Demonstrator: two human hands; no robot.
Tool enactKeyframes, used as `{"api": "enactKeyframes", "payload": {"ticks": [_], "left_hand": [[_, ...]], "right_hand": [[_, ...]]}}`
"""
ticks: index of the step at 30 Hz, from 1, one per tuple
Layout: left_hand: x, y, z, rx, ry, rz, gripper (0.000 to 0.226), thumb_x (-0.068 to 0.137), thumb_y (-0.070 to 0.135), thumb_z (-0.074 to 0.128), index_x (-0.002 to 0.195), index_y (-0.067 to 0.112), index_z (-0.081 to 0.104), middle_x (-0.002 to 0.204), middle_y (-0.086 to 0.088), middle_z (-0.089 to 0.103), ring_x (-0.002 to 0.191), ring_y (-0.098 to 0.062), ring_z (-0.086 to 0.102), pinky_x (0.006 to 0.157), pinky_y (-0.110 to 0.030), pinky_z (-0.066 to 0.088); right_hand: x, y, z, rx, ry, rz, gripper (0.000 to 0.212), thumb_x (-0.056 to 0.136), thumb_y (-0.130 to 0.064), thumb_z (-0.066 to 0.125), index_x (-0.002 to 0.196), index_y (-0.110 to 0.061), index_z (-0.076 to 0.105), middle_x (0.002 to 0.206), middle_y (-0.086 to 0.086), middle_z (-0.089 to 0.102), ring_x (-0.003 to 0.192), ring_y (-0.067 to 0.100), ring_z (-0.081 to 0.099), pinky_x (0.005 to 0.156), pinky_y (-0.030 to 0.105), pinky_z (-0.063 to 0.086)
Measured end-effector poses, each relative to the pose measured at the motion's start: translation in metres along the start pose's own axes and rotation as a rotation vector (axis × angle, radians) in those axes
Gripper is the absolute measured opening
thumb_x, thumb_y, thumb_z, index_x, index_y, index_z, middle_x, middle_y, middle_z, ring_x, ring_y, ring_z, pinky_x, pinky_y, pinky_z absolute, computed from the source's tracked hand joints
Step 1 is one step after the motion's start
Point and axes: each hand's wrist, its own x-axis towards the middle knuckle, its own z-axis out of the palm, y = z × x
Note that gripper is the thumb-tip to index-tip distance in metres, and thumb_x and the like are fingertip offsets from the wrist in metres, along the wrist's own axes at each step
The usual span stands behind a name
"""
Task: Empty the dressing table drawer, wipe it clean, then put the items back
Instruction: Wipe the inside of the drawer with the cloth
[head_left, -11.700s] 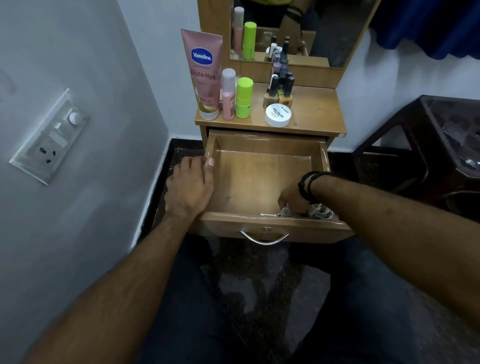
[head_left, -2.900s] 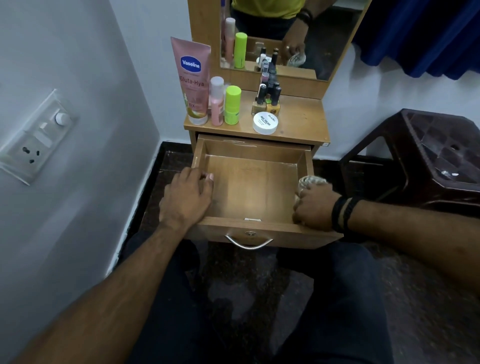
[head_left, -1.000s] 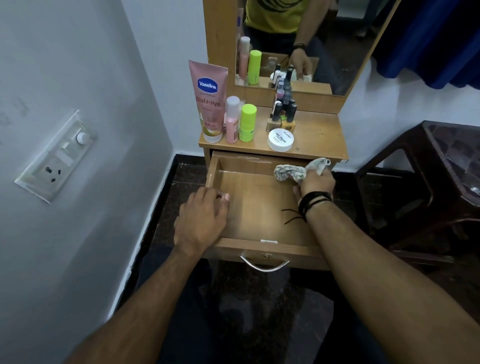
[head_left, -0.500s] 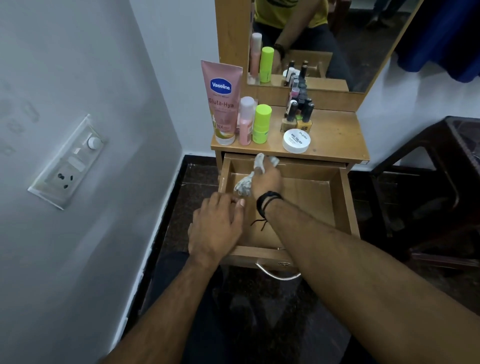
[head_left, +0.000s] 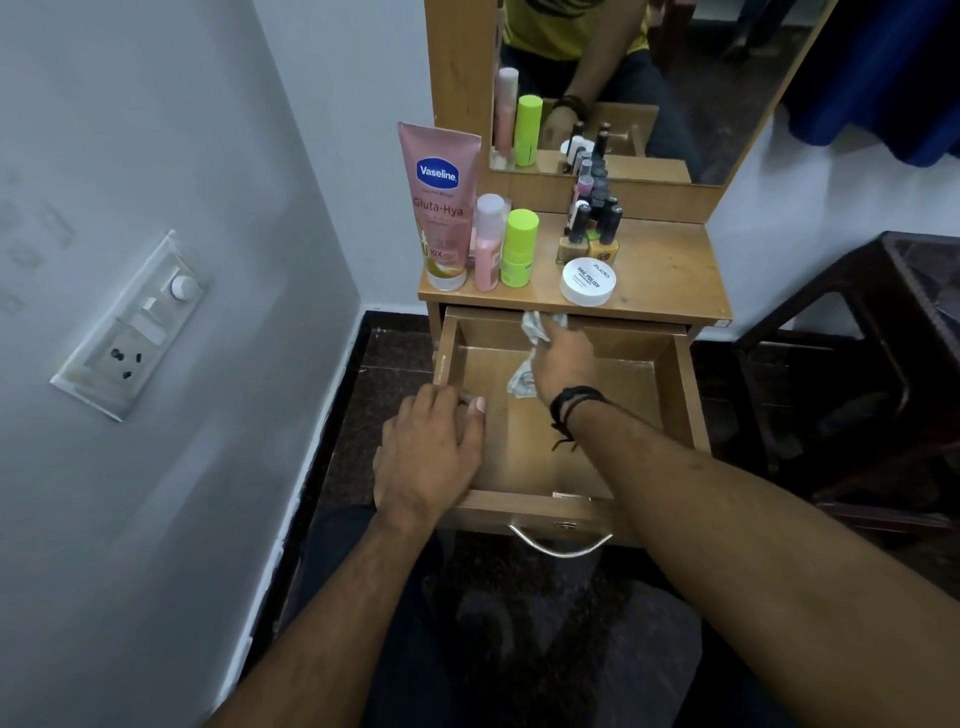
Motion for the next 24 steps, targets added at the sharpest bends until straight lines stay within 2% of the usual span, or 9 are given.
{"api": "enactKeyframes", "payload": {"ticks": [4, 8, 11, 14, 16, 18, 19, 22, 24], "left_hand": [[0.000, -0.001, 0.000, 0.008, -0.008, 0.003, 0.037, 0.104, 0.049, 0.036, 0.113, 0.023, 0.061, 0.116, 0.003, 0.058, 0.103, -0.016, 0.052, 0.092, -0.043, 0.044], [0.001, -0.001, 0.000, 0.008, -0.021, 0.002, 0.039, 0.104, 0.050, 0.036, 0.115, 0.023, 0.061, 0.118, 0.002, 0.058, 0.105, -0.017, 0.052, 0.094, -0.044, 0.044], [-0.001, -0.001, 0.002, 0.005, -0.026, -0.002, 0.039, 0.104, 0.051, 0.035, 0.116, 0.024, 0.061, 0.119, 0.003, 0.057, 0.107, -0.016, 0.052, 0.095, -0.043, 0.042], [-0.001, -0.001, 0.002, 0.003, -0.018, -0.001, 0.038, 0.104, 0.050, 0.036, 0.116, 0.024, 0.061, 0.119, 0.003, 0.058, 0.108, -0.016, 0.052, 0.095, -0.042, 0.042], [0.001, -0.002, 0.002, 0.004, -0.018, -0.002, 0.038, 0.103, 0.050, 0.036, 0.115, 0.024, 0.061, 0.119, 0.003, 0.058, 0.108, -0.016, 0.052, 0.095, -0.044, 0.043], [0.001, -0.003, 0.002, 0.003, -0.016, 0.003, 0.038, 0.103, 0.050, 0.037, 0.114, 0.024, 0.061, 0.117, 0.003, 0.058, 0.107, -0.016, 0.052, 0.094, -0.045, 0.045], [0.001, -0.004, 0.002, 0.008, -0.016, 0.006, 0.038, 0.103, 0.051, 0.036, 0.114, 0.024, 0.061, 0.116, 0.004, 0.058, 0.106, -0.016, 0.052, 0.094, -0.046, 0.045], [0.002, -0.003, 0.002, 0.025, -0.012, 0.004, 0.039, 0.103, 0.051, 0.036, 0.114, 0.025, 0.062, 0.116, 0.004, 0.058, 0.105, -0.016, 0.052, 0.092, -0.045, 0.046], [0.001, -0.003, 0.002, 0.024, -0.012, 0.003, 0.039, 0.103, 0.052, 0.035, 0.115, 0.025, 0.062, 0.116, 0.004, 0.058, 0.105, -0.015, 0.052, 0.092, -0.044, 0.046]], "right_hand": [[0.001, 0.050, -0.033, 0.131, 0.161, 0.221, 0.037, 0.099, -0.010, 0.046, 0.134, -0.015, 0.053, 0.124, 0.014, 0.057, 0.112, 0.031, 0.060, 0.095, 0.040, 0.050], [-0.003, 0.068, -0.047, 0.289, 0.359, 0.349, 0.035, 0.096, -0.007, 0.051, 0.131, -0.009, 0.047, 0.125, 0.014, 0.059, 0.113, 0.029, 0.059, 0.083, 0.023, 0.038], [-0.005, 0.055, -0.038, 0.322, 0.326, 0.387, 0.031, 0.098, -0.009, 0.051, 0.128, -0.007, 0.045, 0.128, 0.013, 0.057, 0.117, 0.029, 0.057, 0.085, 0.026, 0.039], [-0.001, 0.028, -0.012, 0.311, 0.197, 0.303, 0.030, 0.098, -0.006, 0.048, 0.127, -0.012, 0.047, 0.124, 0.012, 0.060, 0.114, 0.030, 0.060, 0.087, 0.031, 0.045], [-0.001, 0.007, 0.007, 0.293, 0.111, 0.230, 0.028, 0.098, -0.005, 0.045, 0.123, -0.017, 0.049, 0.116, 0.012, 0.064, 0.102, 0.029, 0.065, 0.086, 0.036, 0.054], [-0.005, -0.014, 0.024, 0.240, 0.012, 0.089, 0.029, 0.099, -0.004, 0.041, 0.119, -0.021, 0.053, 0.107, 0.009, 0.066, 0.088, 0.023, 0.066, 0.074, 0.034, 0.057], [-0.008, -0.026, 0.031, 0.217, -0.038, 0.004, 0.033, 0.098, -0.002, 0.040, 0.121, -0.021, 0.054, 0.108, 0.009, 0.064, 0.086, 0.023, 0.064, 0.071, 0.030, 0.053], [-0.012, -0.049, 0.043, 0.197, -0.135, -0.186, 0.042, 0.094, 0.001, 0.044, 0.129, -0.017, 0.057, 0.120, 0.017, 0.061, 0.103, 0.033, 0.060, 0.083, 0.032, 0.049], [-0.009, -0.047, 0.043, 0.206, -0.122, -0.190, 0.043, 0.094, 0.000, 0.045, 0.131, -0.019, 0.056, 0.123, 0.019, 0.060, 0.109, 0.036, 0.058, 0.091, 0.036, 0.049]]}}
